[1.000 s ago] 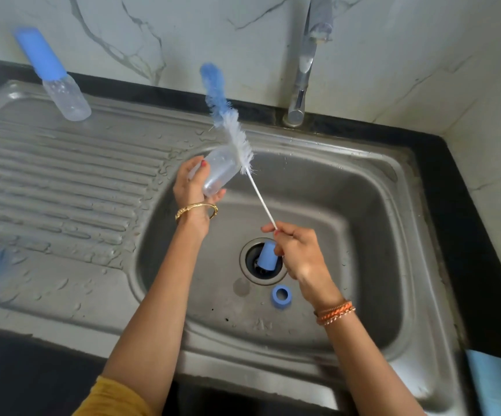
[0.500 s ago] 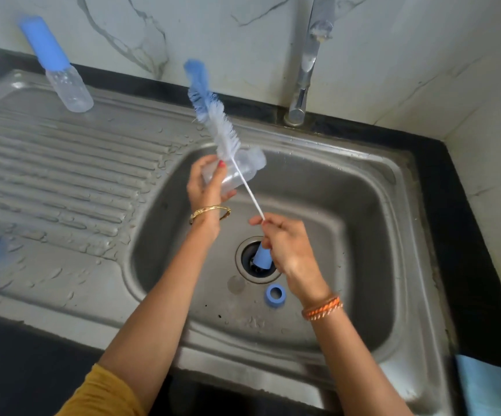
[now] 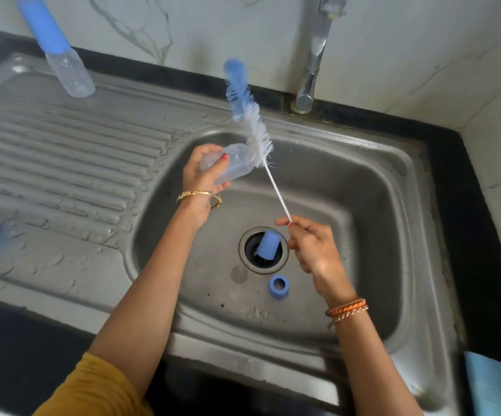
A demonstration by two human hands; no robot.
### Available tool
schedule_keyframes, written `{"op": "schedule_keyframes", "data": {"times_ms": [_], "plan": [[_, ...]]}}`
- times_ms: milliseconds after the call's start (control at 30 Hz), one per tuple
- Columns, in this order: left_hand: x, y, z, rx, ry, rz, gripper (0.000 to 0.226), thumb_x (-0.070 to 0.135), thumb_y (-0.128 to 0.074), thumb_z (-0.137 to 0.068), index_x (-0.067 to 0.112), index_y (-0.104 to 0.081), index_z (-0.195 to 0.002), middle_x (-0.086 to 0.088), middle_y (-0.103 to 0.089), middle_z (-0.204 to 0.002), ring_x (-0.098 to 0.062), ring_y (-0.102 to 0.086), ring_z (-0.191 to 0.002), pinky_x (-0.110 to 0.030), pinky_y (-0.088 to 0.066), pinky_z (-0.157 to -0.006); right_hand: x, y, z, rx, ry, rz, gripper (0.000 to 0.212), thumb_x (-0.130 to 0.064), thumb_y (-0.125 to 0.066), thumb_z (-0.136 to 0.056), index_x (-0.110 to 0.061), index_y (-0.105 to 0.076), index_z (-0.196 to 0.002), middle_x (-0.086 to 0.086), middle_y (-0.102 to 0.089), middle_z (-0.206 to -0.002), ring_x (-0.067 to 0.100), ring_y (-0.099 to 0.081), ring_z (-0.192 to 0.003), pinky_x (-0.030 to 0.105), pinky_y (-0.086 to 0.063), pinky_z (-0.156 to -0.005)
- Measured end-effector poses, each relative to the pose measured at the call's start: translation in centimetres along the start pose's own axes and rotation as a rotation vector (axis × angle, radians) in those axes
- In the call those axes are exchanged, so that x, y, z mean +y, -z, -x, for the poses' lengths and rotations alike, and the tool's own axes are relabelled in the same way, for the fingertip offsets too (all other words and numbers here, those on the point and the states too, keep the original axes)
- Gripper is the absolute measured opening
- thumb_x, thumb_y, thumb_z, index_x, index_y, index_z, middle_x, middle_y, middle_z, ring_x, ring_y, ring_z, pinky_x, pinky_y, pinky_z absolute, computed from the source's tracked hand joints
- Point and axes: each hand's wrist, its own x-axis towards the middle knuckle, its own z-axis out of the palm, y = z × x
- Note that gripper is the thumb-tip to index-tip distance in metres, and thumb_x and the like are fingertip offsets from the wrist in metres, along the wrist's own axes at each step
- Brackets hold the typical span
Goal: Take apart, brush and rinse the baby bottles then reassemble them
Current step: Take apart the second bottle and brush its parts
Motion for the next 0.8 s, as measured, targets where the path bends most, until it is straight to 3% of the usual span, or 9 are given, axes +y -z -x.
{"op": "schedule_keyframes", "data": {"times_ms": [100,200,333,400,500,667,800], "plan": [[0.5,0.2,-0.3,0.083,0.072,0.075,0.022,0.014,-0.063,-0.063,0.027,-0.052,-0.077,0.003,-0.055,-0.094,-0.017,-0.055,-0.075,-0.021,-0.044,-0.051,0.2,1.5,-0.7,-0.11,-0.1,0.008,0.03,-0.009,-0.043,-0.095,-0.02,-0.067,-0.083,-0.005,-0.034,-0.046,0.002,-0.019,-0.031,0.012,-0.013,-0.033],[0.4,0.5,-0.8,0.073,0.105,0.168,0.03,0.009,-0.057,-0.06,0.027,-0.047,-0.083,0.001,-0.053,-0.089,-0.01,-0.055,-0.065,-0.02,-0.044,-0.05,0.4,2.1,-1.5,-0.156,-0.114,-0.017,0.03,-0.009,-0.042,-0.096,-0.02,-0.068,-0.085,-0.011,-0.031,-0.042,0.002,-0.016,-0.032,0.01,-0.011,-0.034],[-0.6,-0.8,0.0,-0.121,0.054,-0.092,0.033,0.003,-0.067,-0.075,0.029,-0.051,-0.087,-0.006,-0.051,-0.114,-0.02,-0.056,-0.091,-0.021,-0.048,-0.054,0.2,0.4,-2.0,-0.056,-0.075,-0.023,0.031,-0.009,-0.042,-0.096,-0.023,-0.067,-0.084,-0.003,-0.035,-0.049,0.002,-0.021,-0.032,0.013,-0.016,-0.032],[-0.1,-0.8,-0.3,-0.044,0.017,-0.048,0.03,0.007,-0.068,-0.073,0.029,-0.052,-0.088,-0.005,-0.053,-0.109,-0.018,-0.057,-0.086,-0.02,-0.047,-0.053,-0.2,0.5,-1.8,-0.067,-0.09,-0.024,0.031,-0.01,-0.042,-0.097,-0.022,-0.067,-0.084,-0.005,-0.036,-0.047,0.002,-0.021,-0.031,0.013,-0.016,-0.032],[0.7,0.3,-1.1,0.16,0.041,0.221,0.025,0.005,-0.062,-0.082,0.025,-0.049,-0.091,0.0,-0.054,-0.097,-0.014,-0.056,-0.076,-0.019,-0.046,-0.05,-0.3,1.5,-0.9,-0.164,-0.131,0.002,0.031,-0.011,-0.042,-0.096,-0.021,-0.068,-0.084,-0.009,-0.035,-0.041,0.003,-0.017,-0.032,0.012,-0.014,-0.033],[0.2,-0.9,-0.1,0.054,0.031,0.146,0.025,0.01,-0.064,-0.082,0.024,-0.047,-0.092,-0.008,-0.051,-0.11,-0.021,-0.057,-0.079,-0.019,-0.047,-0.049,-0.4,-0.1,-1.2,-0.036,-0.093,-0.027,0.032,-0.01,-0.041,-0.098,-0.022,-0.066,-0.082,0.001,-0.034,-0.053,0.002,-0.021,-0.031,0.014,-0.017,-0.031],[1.0,0.3,-0.5,0.18,-0.025,0.251,0.028,0.019,-0.063,-0.072,0.026,-0.046,-0.093,-0.004,-0.055,-0.097,-0.014,-0.058,-0.058,-0.021,-0.043,-0.044,-0.1,1.6,-1.0,-0.152,-0.14,-0.043,0.033,-0.011,-0.041,-0.098,-0.022,-0.068,-0.082,-0.007,-0.031,-0.042,0.004,-0.016,-0.032,0.012,-0.012,-0.034]]}}
